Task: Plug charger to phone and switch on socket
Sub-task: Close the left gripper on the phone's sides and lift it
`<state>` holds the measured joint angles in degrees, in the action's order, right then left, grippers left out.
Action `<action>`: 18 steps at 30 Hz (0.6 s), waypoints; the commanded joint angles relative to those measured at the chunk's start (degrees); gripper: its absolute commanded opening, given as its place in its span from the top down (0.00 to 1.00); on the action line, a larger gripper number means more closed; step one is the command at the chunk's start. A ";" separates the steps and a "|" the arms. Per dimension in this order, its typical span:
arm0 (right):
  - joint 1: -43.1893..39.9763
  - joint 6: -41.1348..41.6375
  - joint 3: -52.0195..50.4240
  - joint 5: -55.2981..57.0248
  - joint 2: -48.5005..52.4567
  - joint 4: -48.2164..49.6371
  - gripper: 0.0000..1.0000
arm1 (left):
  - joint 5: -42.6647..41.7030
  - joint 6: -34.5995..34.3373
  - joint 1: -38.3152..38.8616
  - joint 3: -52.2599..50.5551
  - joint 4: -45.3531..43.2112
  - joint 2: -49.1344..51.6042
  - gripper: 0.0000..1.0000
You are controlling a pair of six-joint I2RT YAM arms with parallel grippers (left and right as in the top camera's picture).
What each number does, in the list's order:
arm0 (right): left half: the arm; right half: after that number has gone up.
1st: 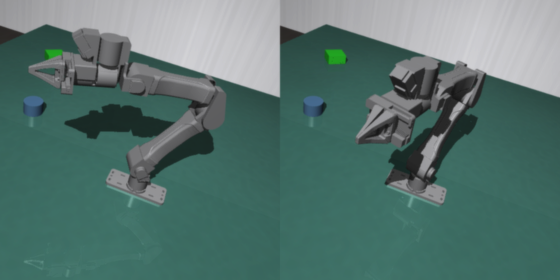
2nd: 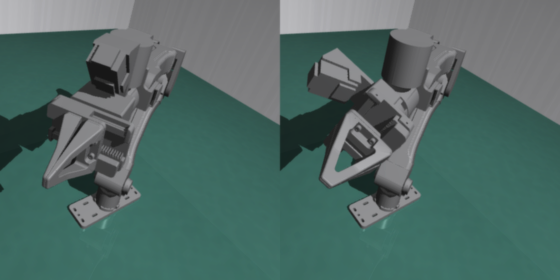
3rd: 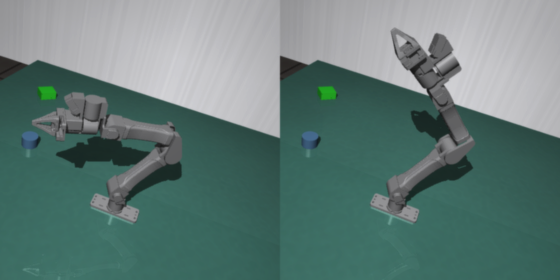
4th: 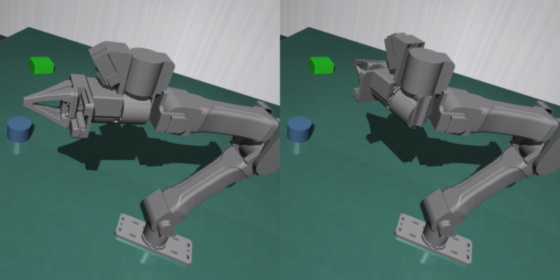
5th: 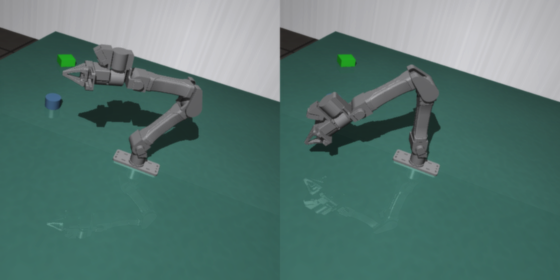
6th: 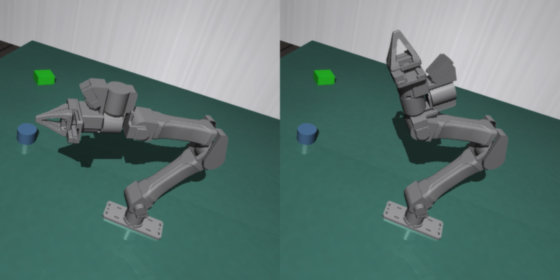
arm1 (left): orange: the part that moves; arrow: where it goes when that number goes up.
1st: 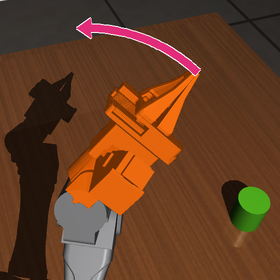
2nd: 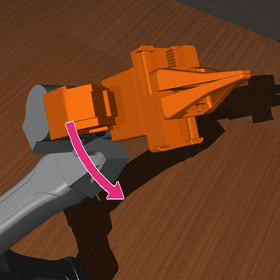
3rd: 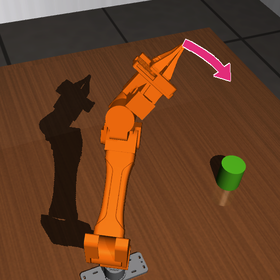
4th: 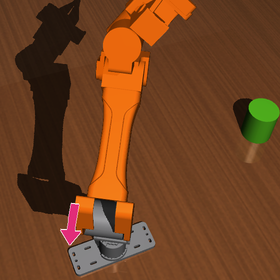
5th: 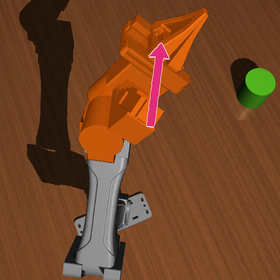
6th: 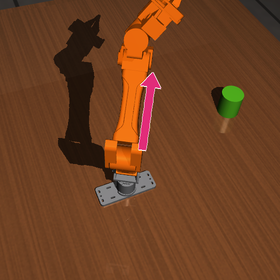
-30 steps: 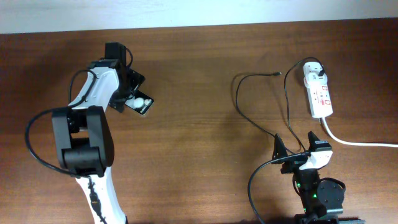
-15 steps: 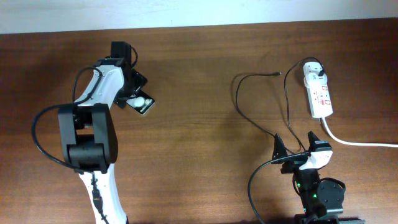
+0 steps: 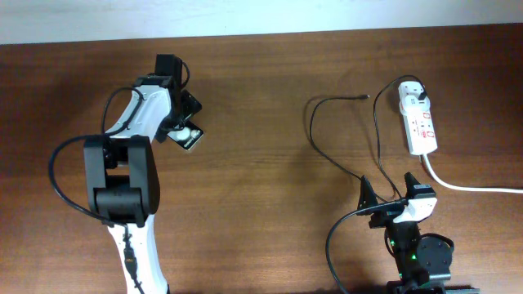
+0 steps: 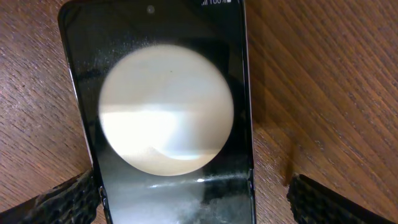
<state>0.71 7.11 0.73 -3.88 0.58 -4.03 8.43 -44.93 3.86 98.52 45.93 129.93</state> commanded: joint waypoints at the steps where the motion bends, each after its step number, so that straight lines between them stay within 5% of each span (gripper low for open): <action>1: -0.35 0.04 -0.42 0.28 -0.37 -0.11 0.01 | -3.80 -0.13 0.28 -3.02 0.59 5.18 0.01; 6: -0.35 0.04 -0.42 0.28 -0.37 -0.11 0.01 | -3.23 -0.17 0.28 -3.02 2.86 5.18 0.00; 18: -0.35 0.04 -0.42 0.28 -0.37 -0.11 0.01 | -3.72 -0.15 0.28 -9.73 2.12 5.18 0.20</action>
<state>0.71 7.11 0.73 -3.88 0.58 -4.03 10.57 -44.29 4.16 94.32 45.71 128.35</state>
